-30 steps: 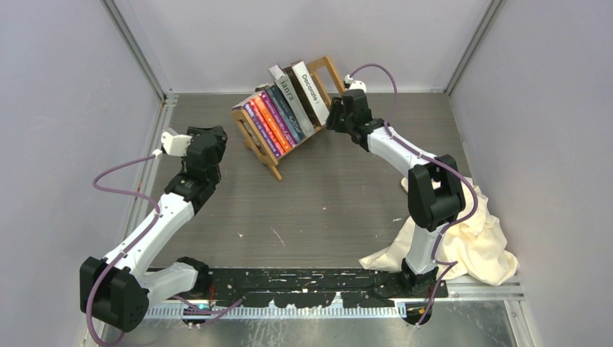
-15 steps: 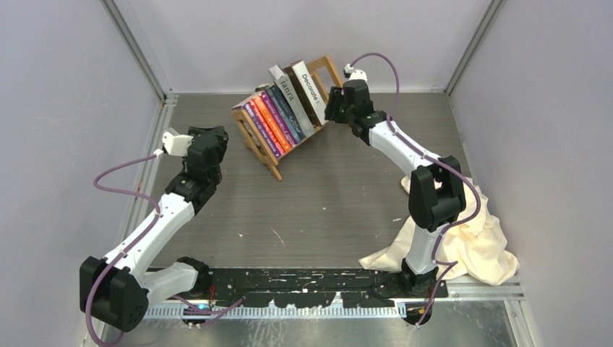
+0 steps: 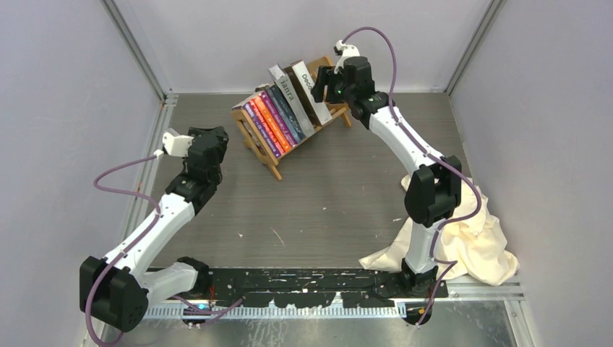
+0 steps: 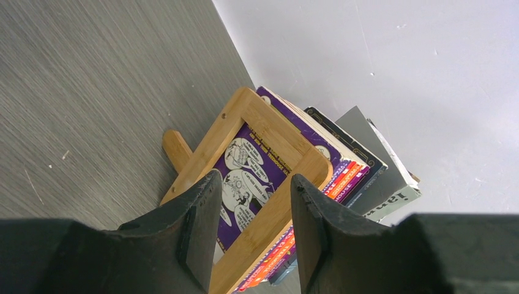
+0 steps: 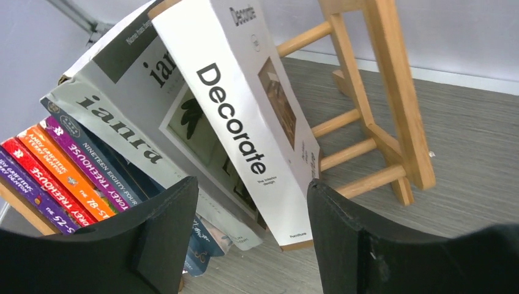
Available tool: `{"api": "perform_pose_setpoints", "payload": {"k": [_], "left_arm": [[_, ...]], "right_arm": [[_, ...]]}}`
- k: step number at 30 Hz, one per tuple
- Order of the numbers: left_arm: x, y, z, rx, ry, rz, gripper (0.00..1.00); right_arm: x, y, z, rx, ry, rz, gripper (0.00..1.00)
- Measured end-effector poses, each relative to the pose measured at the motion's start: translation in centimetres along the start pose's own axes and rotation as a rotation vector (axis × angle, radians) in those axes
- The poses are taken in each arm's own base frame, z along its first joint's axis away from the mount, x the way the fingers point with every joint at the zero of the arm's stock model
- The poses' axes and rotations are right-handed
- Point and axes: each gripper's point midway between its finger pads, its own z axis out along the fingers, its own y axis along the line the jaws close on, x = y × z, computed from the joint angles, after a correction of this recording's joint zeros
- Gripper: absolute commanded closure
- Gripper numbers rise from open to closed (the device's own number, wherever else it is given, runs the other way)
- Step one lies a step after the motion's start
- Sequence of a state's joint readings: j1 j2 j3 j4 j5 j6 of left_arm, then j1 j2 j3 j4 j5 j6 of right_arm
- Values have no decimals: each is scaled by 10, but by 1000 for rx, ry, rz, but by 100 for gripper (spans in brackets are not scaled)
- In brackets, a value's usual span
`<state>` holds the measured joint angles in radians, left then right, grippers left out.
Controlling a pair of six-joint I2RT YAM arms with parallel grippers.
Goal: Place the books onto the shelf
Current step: Adjust the book on the shelf.
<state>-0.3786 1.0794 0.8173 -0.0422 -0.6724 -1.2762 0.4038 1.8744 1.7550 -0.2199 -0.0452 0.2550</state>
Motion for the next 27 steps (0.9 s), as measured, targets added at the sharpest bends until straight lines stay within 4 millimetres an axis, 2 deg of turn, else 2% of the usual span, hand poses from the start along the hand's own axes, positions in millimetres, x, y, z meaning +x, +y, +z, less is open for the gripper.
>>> {"api": "perform_pose_setpoints", "payload": {"k": [5,13,23,27], "left_arm": [[1,4,1,-8,-2,4,54],[0,5,1,-11,-6,4,54],[1,9,1,-19,-11,5,54],[2,12,2,-26,-11,9,53]], "right_arm": [[12,6,12,-57,67,-57,27],[45,0,27,-73,173,-122,25],[45,-1,40,-85,181,-170,25],[53,-4,49,-85,193,-185,26]]}}
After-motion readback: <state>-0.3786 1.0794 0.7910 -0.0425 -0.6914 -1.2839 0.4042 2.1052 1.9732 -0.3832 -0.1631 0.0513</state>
